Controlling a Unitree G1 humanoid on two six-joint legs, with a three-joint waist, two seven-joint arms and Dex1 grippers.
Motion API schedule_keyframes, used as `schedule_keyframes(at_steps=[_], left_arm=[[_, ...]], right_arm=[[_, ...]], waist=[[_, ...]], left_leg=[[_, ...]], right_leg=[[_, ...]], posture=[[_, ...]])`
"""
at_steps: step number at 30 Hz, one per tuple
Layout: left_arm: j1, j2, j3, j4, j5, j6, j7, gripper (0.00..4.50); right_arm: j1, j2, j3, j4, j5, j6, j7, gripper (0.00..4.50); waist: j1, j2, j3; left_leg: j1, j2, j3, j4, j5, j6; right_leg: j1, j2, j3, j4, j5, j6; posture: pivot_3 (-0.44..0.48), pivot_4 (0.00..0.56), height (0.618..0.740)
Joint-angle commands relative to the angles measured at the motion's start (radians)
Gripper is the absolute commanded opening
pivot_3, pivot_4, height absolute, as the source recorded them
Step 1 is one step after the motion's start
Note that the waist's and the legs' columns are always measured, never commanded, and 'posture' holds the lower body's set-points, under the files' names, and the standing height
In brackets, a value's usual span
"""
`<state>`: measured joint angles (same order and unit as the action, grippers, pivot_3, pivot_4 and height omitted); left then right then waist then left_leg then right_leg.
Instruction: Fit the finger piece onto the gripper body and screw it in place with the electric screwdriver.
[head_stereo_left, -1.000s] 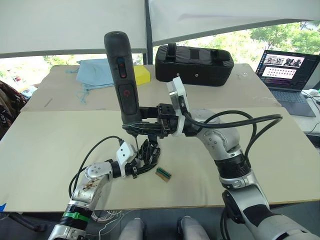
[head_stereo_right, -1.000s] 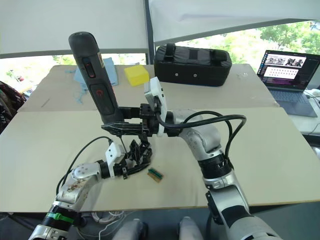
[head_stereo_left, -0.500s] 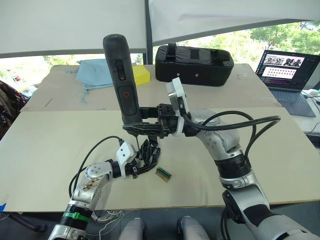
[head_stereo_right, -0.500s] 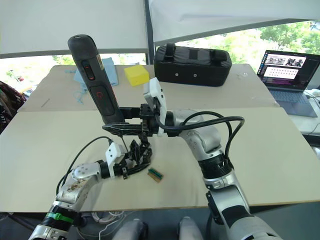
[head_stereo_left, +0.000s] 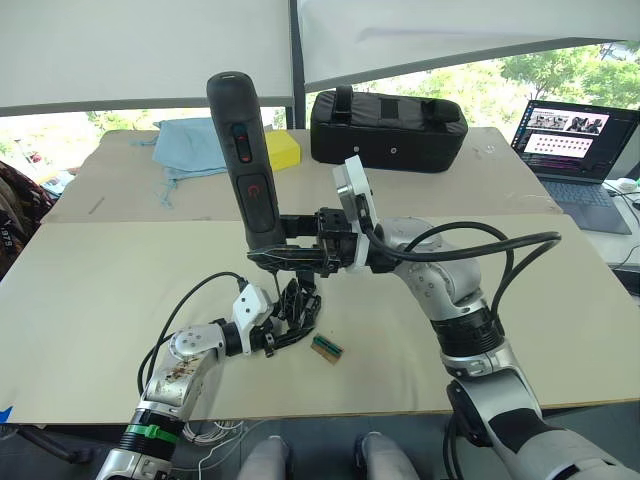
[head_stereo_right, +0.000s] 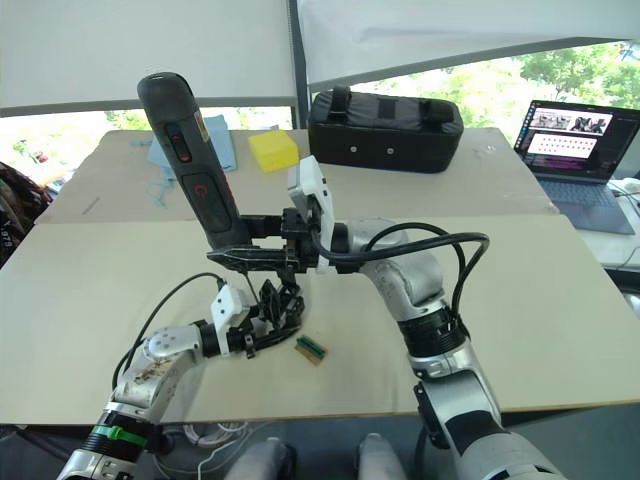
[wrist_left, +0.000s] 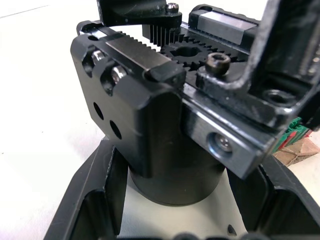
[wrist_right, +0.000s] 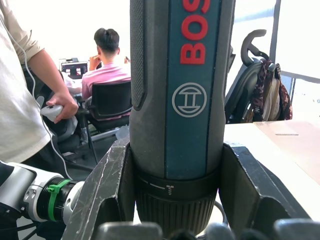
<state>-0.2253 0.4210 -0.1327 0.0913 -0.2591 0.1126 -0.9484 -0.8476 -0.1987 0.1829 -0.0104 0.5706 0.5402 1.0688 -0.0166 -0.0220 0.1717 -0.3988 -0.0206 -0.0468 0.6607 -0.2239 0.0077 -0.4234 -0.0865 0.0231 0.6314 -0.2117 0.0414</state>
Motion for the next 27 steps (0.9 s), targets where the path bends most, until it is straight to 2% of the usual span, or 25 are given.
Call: schedule_keyframes(at_steps=[1, 27], left_arm=[[0.029, -0.002, -0.035, 0.01, 0.009, 0.03, -0.017, 2.31], [0.029, -0.001, -0.033, 0.011, 0.007, 0.031, -0.018, 2.31]], right_arm=[[-0.04, 0.001, -0.013, -0.034, 0.013, -0.001, 0.002, 1.9], [-0.032, 0.007, 0.002, -0.015, -0.026, -0.024, -0.001, 1.9]], waist=[[0.0, 0.0, 0.0], [0.0, 0.0, 0.0]], left_leg=[[0.0, 0.0, 0.0, 0.0, 0.0, 0.0], [0.0, 0.0, 0.0, 0.0, 0.0, 0.0]], right_leg=[[0.0, 0.0, 0.0, 0.0, 0.0, 0.0], [0.0, 0.0, 0.0, 0.0, 0.0, 0.0]], posture=[[0.0, 0.15, 0.74], [0.0, 0.15, 0.74]])
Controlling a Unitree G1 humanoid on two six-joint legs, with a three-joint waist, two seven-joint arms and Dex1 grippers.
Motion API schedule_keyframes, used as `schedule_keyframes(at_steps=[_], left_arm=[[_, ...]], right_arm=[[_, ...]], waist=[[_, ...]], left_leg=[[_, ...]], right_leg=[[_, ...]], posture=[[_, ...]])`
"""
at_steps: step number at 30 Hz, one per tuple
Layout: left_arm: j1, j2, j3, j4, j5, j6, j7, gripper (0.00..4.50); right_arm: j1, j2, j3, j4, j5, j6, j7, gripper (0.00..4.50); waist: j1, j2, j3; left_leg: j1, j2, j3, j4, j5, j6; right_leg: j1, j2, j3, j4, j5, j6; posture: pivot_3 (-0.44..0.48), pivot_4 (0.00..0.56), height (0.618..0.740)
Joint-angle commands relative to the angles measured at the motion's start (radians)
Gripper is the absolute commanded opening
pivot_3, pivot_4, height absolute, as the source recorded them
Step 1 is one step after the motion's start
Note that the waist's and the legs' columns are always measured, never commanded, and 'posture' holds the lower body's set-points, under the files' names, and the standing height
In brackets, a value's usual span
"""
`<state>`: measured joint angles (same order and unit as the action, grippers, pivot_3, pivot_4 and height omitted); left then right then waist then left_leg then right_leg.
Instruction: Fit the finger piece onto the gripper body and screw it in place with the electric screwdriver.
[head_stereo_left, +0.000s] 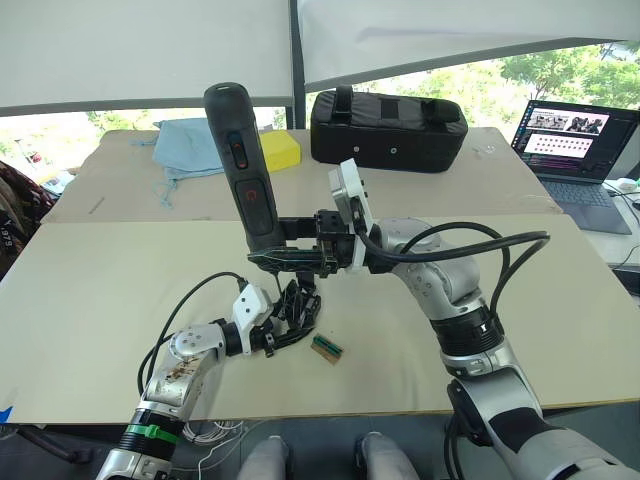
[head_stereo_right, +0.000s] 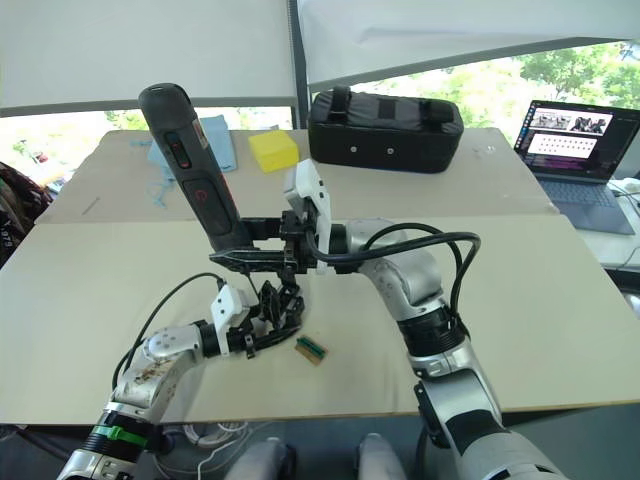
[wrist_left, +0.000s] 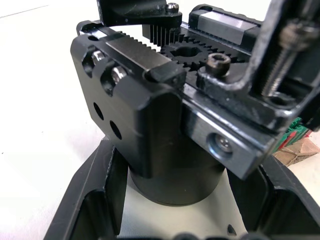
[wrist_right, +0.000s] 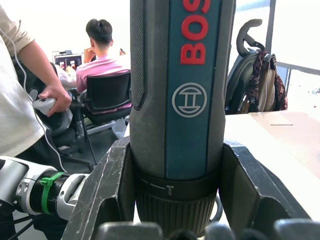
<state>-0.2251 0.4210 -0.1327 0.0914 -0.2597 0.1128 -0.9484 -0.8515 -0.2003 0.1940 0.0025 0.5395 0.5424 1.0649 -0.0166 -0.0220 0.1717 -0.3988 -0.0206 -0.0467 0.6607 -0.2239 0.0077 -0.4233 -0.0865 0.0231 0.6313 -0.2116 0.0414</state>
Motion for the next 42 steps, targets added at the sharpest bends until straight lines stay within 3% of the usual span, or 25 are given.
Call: schedule_keyframes(at_steps=[1, 42], left_arm=[[0.029, -0.001, -0.033, 0.01, 0.007, 0.031, -0.017, 2.31], [0.031, -0.002, -0.034, 0.008, 0.008, 0.032, -0.015, 2.31]], right_arm=[[-0.028, 0.009, -0.009, -0.028, 0.005, -0.027, 0.003, 1.9], [-0.015, 0.006, -0.013, -0.044, 0.028, 0.028, 0.01, 1.9]], waist=[[0.0, 0.0, 0.0], [0.0, 0.0, 0.0]], left_leg=[[0.0, 0.0, 0.0, 0.0, 0.0, 0.0], [0.0, 0.0, 0.0, 0.0, 0.0, 0.0]], right_leg=[[0.0, 0.0, 0.0, 0.0, 0.0, 0.0], [0.0, 0.0, 0.0, 0.0, 0.0, 0.0]], posture=[[0.0, 0.15, 0.74], [0.0, 0.15, 0.74]])
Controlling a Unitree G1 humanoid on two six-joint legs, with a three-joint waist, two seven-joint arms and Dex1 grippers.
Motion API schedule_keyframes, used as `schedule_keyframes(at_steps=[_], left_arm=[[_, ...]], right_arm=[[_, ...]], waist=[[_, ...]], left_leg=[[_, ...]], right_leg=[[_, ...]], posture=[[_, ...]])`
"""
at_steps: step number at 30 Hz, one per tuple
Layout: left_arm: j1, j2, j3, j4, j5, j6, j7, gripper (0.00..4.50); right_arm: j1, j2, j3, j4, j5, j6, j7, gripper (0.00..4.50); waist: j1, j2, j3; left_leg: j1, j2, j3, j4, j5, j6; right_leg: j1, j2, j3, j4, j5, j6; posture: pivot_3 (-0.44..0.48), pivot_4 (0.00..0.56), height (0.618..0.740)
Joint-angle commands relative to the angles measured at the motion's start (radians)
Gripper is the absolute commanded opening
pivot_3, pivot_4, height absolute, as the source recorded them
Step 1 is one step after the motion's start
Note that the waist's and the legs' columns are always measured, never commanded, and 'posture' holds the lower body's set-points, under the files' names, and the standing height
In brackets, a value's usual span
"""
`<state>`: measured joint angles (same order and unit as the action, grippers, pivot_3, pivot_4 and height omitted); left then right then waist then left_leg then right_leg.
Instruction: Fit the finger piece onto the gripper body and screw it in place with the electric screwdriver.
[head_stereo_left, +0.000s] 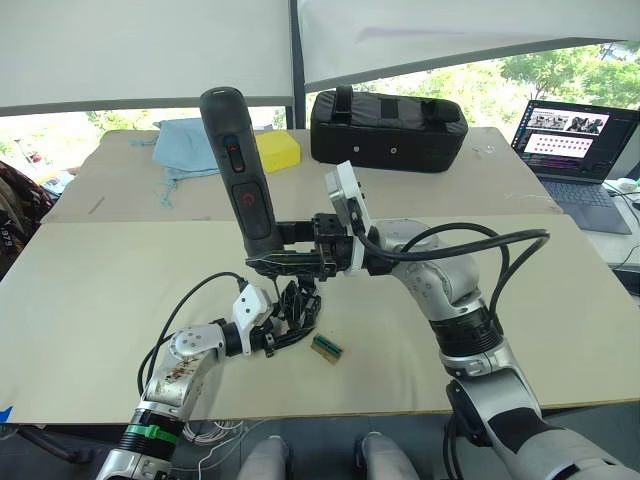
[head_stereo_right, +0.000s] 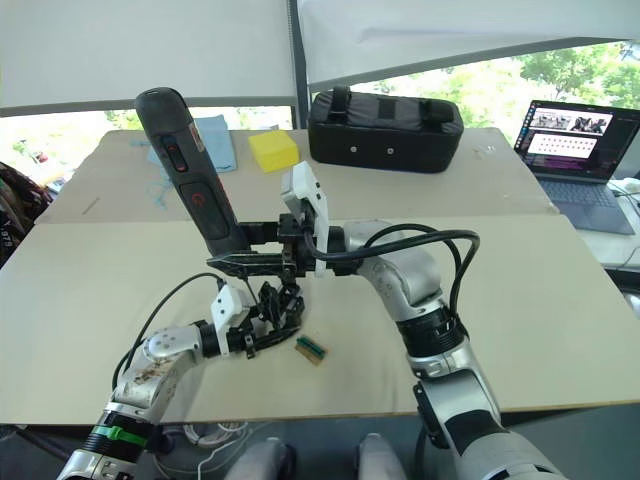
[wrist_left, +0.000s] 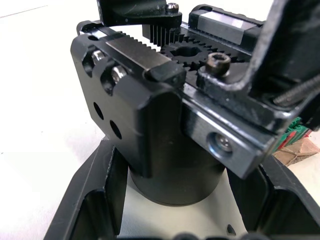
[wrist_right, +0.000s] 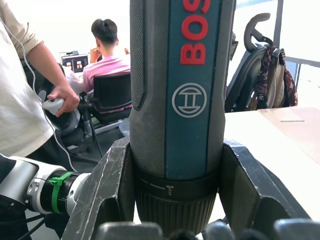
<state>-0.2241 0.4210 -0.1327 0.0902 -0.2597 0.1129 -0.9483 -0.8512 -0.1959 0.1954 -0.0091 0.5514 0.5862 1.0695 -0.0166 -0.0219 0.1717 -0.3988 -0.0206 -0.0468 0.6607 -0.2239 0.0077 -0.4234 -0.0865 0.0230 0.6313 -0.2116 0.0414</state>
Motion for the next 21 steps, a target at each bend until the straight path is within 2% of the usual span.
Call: schedule_keyframes(at_steps=[1, 21], left_arm=[[0.031, -0.002, -0.034, 0.009, 0.008, 0.031, -0.015, 2.31], [0.034, -0.005, -0.034, 0.008, 0.008, 0.03, -0.014, 2.31]], right_arm=[[-0.016, 0.002, -0.015, -0.032, 0.015, -0.017, 0.005, 1.9], [-0.023, 0.017, -0.017, -0.023, -0.016, -0.064, 0.0, 1.9]], waist=[[0.0, 0.0, 0.0], [0.0, 0.0, 0.0]], left_leg=[[0.0, 0.0, 0.0, 0.0, 0.0, 0.0], [0.0, 0.0, 0.0, 0.0, 0.0, 0.0]], right_leg=[[0.0, 0.0, 0.0, 0.0, 0.0, 0.0], [0.0, 0.0, 0.0, 0.0, 0.0, 0.0]], posture=[[0.0, 0.15, 0.74], [0.0, 0.15, 0.74]])
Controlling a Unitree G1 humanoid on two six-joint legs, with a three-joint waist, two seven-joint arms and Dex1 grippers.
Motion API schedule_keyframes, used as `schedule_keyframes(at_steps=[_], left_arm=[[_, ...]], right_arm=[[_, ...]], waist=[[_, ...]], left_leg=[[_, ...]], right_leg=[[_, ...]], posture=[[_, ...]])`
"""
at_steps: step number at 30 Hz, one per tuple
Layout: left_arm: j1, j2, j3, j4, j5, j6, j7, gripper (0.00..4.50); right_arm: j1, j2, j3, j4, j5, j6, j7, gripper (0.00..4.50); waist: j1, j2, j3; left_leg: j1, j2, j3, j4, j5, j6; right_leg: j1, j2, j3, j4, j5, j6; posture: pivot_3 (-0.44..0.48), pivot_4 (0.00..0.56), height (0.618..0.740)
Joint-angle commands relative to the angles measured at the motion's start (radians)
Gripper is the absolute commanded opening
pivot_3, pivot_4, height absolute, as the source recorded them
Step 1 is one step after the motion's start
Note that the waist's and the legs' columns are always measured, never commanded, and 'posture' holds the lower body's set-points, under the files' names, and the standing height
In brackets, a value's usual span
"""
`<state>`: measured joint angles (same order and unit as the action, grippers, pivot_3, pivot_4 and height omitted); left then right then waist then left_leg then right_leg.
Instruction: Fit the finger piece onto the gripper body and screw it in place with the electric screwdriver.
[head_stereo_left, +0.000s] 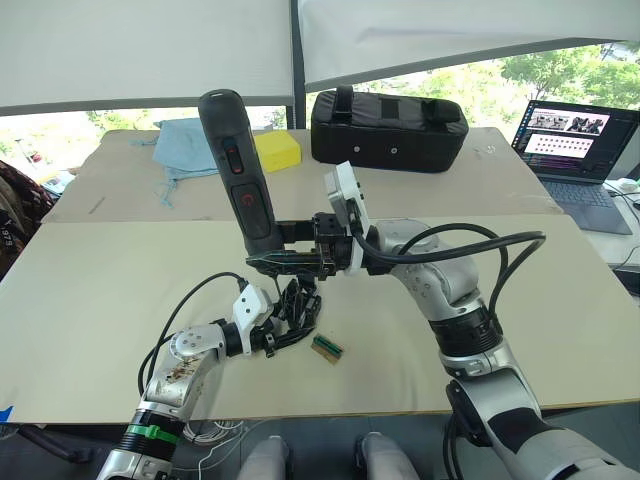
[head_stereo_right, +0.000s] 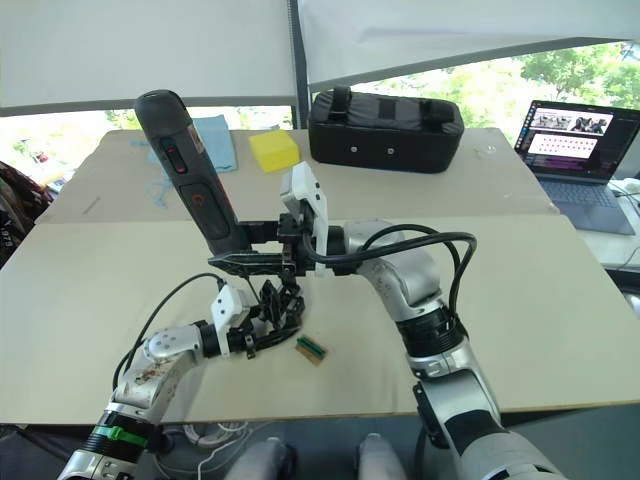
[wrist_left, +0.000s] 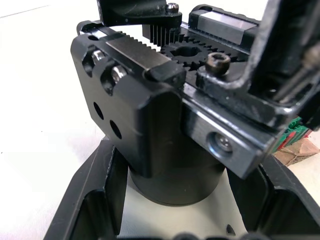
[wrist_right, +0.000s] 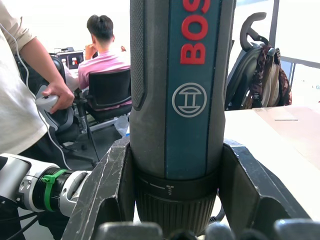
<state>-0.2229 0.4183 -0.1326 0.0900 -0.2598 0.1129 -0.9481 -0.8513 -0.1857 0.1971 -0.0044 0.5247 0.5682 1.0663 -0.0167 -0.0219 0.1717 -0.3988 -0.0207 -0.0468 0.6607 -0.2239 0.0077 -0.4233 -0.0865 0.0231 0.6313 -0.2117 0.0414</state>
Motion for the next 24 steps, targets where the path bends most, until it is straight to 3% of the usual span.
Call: schedule_keyframes(at_steps=[1, 24], left_arm=[[0.033, -0.003, -0.034, 0.009, 0.008, 0.029, -0.014, 2.31], [0.034, -0.002, -0.032, 0.008, 0.008, 0.031, -0.012, 2.31]], right_arm=[[-0.022, 0.007, -0.018, -0.028, 0.009, -0.047, 0.005, 1.9], [0.037, 0.005, -0.004, -0.013, -0.035, -0.1, 0.009, 1.9]], waist=[[0.0, 0.0, 0.0], [0.0, 0.0, 0.0]], left_leg=[[0.0, 0.0, 0.0, 0.0, 0.0, 0.0], [0.0, 0.0, 0.0, 0.0, 0.0, 0.0]], right_leg=[[0.0, 0.0, 0.0, 0.0, 0.0, 0.0], [0.0, 0.0, 0.0, 0.0, 0.0, 0.0]], posture=[[0.0, 0.15, 0.74], [0.0, 0.15, 0.74]])
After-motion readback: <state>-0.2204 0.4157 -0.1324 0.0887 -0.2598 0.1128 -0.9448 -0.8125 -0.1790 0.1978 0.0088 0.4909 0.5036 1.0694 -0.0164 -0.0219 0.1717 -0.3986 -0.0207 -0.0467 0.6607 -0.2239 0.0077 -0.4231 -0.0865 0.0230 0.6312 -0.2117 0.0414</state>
